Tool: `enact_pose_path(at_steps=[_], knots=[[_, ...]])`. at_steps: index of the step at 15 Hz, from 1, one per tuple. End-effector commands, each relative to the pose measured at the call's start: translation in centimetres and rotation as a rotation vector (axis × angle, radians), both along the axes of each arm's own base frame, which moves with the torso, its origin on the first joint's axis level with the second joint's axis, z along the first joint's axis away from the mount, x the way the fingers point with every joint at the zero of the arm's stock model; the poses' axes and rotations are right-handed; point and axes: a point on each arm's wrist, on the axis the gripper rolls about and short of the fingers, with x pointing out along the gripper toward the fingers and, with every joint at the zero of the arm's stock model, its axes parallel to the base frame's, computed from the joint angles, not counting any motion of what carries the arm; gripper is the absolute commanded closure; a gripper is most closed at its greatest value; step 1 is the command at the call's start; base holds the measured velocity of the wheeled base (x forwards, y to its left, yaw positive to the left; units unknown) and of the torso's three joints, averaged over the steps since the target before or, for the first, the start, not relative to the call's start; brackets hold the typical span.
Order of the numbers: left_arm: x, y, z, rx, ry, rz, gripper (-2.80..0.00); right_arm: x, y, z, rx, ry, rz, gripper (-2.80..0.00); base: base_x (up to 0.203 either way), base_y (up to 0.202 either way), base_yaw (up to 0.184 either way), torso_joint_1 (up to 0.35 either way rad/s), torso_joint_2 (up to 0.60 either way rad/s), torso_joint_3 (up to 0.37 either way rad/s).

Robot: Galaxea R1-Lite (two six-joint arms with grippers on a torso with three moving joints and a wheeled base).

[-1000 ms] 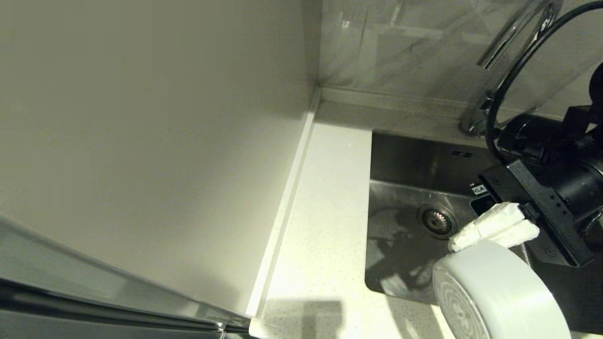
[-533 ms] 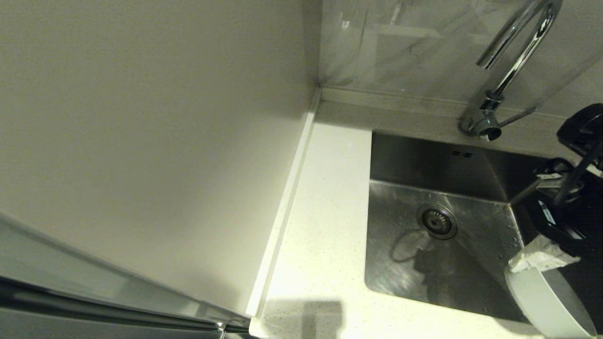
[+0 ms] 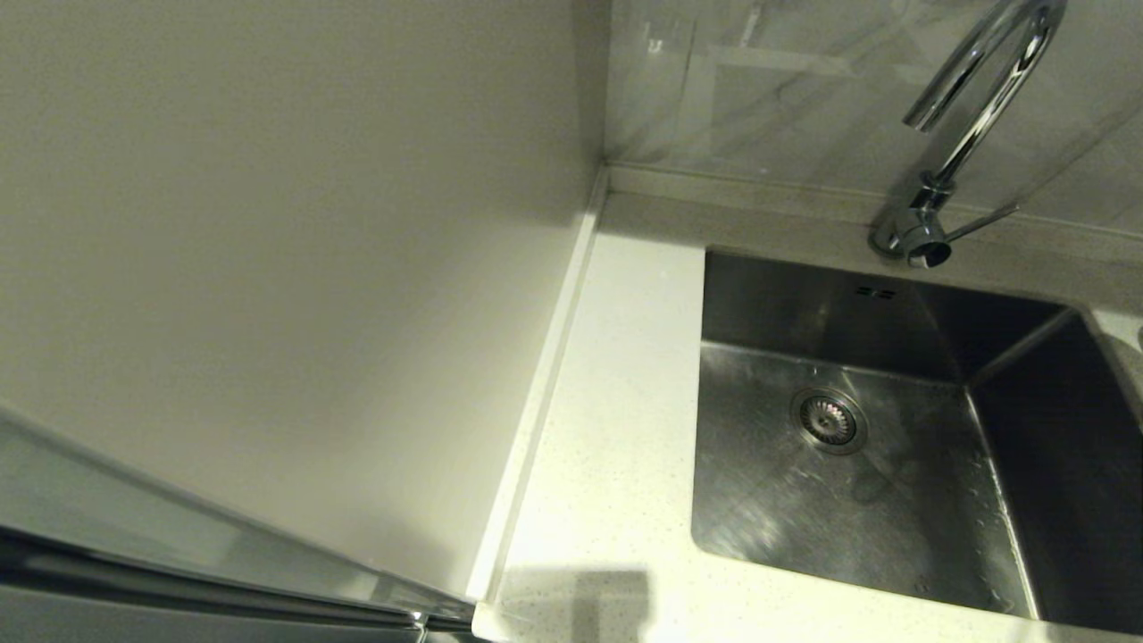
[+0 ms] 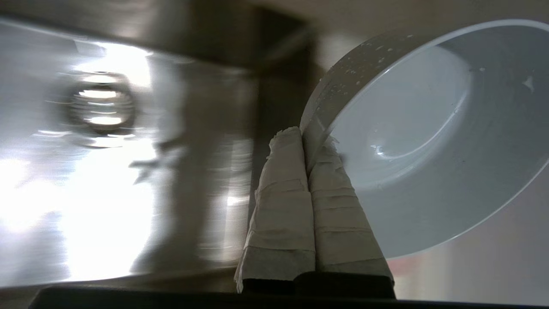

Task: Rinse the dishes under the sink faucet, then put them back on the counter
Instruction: Place the bowl on the table

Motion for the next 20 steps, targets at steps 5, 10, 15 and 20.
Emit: enact_pose_path(at_steps=[5, 10, 15, 20], knots=[[0.0, 0.0, 0.0, -0.001, -0.004, 0.001, 0.00, -7.9, -2.7, 0.5, -0.109, 0.222, 0.000, 0.00, 0.000, 0.000, 0.000, 0.000, 0.00, 0.000], [0.0, 0.0, 0.0, -0.001, -0.004, 0.000, 0.00, -9.3, -3.5, 0.0, -0.015, 0.485, 0.033, 0.00, 0.000, 0.000, 0.000, 0.000, 0.00, 0.000], [0.0, 0.0, 0.0, 0.000, -0.004, -0.001, 0.00, -9.0, -5.6, -4.2, 0.077, 0.690, -0.058, 0.00, 0.000, 0.000, 0.000, 0.000, 0.00, 0.000], [0.0, 0.0, 0.0, -0.001, -0.004, 0.001, 0.00, -9.2, -8.0, -8.4, 0.127, 0.710, -0.124, 0.00, 0.000, 0.000, 0.000, 0.000, 0.00, 0.000]])
